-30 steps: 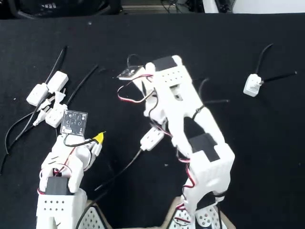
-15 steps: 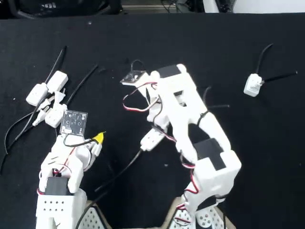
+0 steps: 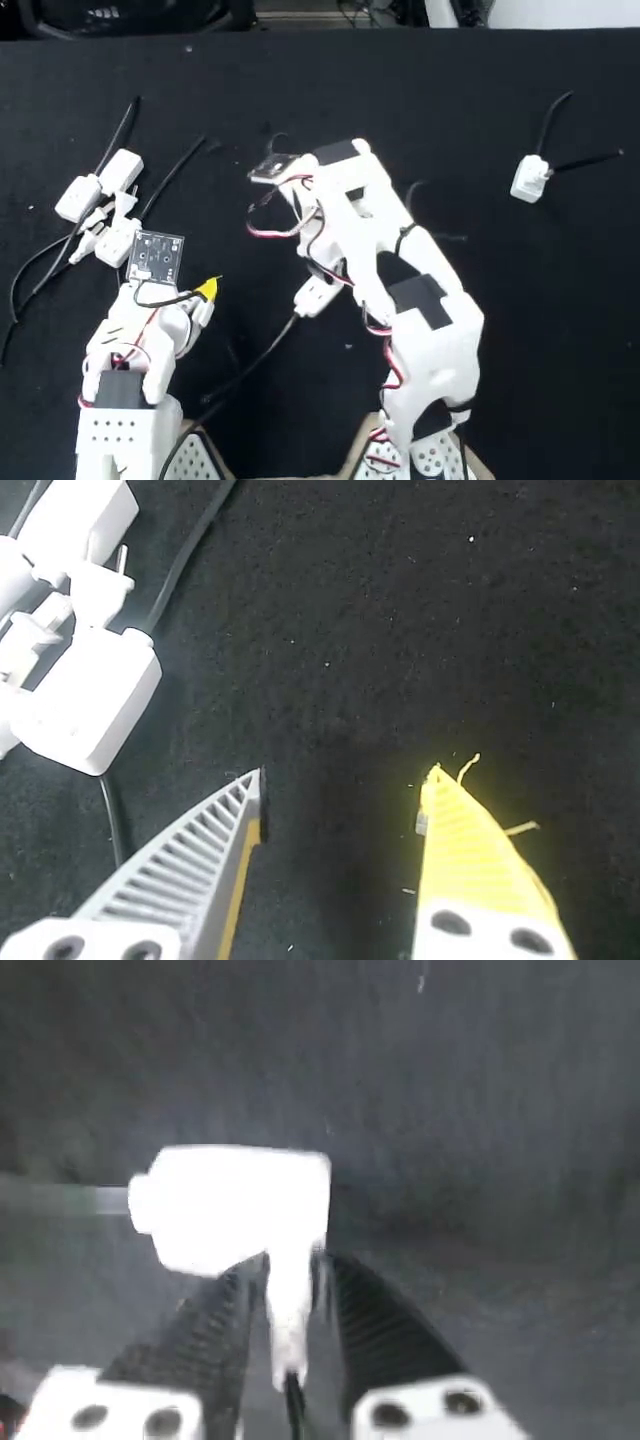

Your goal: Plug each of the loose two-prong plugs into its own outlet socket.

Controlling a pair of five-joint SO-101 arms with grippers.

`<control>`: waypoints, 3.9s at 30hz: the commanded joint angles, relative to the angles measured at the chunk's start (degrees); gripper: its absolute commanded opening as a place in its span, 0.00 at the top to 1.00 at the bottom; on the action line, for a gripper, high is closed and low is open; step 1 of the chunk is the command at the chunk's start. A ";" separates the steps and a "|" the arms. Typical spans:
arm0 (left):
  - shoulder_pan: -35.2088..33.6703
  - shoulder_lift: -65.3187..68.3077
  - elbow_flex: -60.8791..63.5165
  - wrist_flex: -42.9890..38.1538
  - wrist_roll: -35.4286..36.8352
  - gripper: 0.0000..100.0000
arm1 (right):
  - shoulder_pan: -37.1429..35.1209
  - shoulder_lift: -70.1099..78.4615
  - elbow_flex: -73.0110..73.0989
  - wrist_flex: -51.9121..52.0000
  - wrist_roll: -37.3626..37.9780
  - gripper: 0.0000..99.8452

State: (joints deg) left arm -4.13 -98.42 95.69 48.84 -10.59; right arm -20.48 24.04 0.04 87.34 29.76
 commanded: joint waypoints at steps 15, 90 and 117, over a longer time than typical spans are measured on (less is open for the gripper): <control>-0.75 -0.26 -2.33 0.18 -0.70 0.75 | -2.29 -20.26 24.48 -21.54 -1.32 0.95; -25.54 -0.26 -4.53 -5.98 21.01 0.75 | 26.55 -27.38 10.59 -23.74 13.98 0.99; -25.54 -0.26 -4.53 -5.71 21.01 0.75 | 38.33 45.23 -91.74 6.24 -10.37 0.92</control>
State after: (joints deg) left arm -30.59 -98.42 94.81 43.82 9.98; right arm 16.35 68.00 -80.40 90.77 22.20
